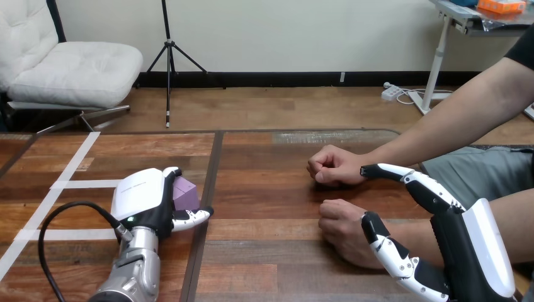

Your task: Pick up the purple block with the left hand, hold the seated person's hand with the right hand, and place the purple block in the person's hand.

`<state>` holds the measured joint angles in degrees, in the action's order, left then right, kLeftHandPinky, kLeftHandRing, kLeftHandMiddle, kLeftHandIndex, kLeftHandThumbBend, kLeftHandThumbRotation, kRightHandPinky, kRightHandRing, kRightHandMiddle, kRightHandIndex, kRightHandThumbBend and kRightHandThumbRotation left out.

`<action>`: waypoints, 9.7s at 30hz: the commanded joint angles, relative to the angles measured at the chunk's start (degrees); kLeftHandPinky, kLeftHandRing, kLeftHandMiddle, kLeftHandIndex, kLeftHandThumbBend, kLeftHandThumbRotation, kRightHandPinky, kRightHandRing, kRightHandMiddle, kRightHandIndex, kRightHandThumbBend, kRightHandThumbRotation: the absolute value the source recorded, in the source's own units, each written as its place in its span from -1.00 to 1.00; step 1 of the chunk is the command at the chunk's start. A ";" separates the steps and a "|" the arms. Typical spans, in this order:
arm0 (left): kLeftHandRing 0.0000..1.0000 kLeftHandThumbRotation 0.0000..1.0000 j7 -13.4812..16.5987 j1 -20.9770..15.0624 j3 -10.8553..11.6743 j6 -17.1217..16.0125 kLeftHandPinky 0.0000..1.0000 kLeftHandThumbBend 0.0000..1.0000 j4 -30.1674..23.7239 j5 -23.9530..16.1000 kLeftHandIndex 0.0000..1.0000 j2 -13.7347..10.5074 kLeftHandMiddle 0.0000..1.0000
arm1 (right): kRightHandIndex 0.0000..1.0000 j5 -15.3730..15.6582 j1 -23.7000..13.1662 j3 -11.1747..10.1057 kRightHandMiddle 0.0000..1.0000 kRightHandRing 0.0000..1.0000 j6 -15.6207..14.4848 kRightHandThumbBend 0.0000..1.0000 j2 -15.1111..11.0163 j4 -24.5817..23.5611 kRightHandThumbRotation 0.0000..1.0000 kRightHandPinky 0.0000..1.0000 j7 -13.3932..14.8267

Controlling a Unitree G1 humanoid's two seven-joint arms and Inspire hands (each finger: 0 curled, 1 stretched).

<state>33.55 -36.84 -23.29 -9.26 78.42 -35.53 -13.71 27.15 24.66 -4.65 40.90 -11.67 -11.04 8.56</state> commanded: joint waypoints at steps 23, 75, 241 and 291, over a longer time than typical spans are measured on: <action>0.58 -0.07 0.79 -3.77 2.48 -0.18 0.44 0.29 -0.66 1.69 0.66 1.06 0.65 | 0.46 -1.49 1.03 -1.71 0.52 0.57 -0.35 -0.18 -0.85 -5.18 0.10 0.63 -0.67; 0.28 -0.79 6.03 -1.78 4.67 -4.87 0.18 0.21 -0.64 3.96 0.46 0.74 0.36 | 0.47 -0.75 4.43 -2.54 0.53 0.58 -0.74 -0.17 -0.53 -7.61 0.09 0.64 -0.97; 0.01 -1.00 0.64 -1.50 21.45 -10.33 0.10 0.34 -1.02 16.72 0.27 4.29 0.07 | 0.48 -0.12 3.85 -2.58 0.53 0.58 -2.17 -0.13 -0.58 -7.84 0.19 0.64 -1.35; -0.01 -1.00 1.06 -2.38 22.62 -12.66 0.03 0.37 -1.51 17.76 0.25 5.34 0.05 | 0.49 -0.47 2.55 -2.21 0.54 0.58 -2.29 -0.14 -0.67 -6.88 0.14 0.67 -1.47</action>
<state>33.64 -35.76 -1.02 -19.72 78.41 -18.08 -8.32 27.27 30.71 -6.92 38.38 -11.65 -17.57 7.01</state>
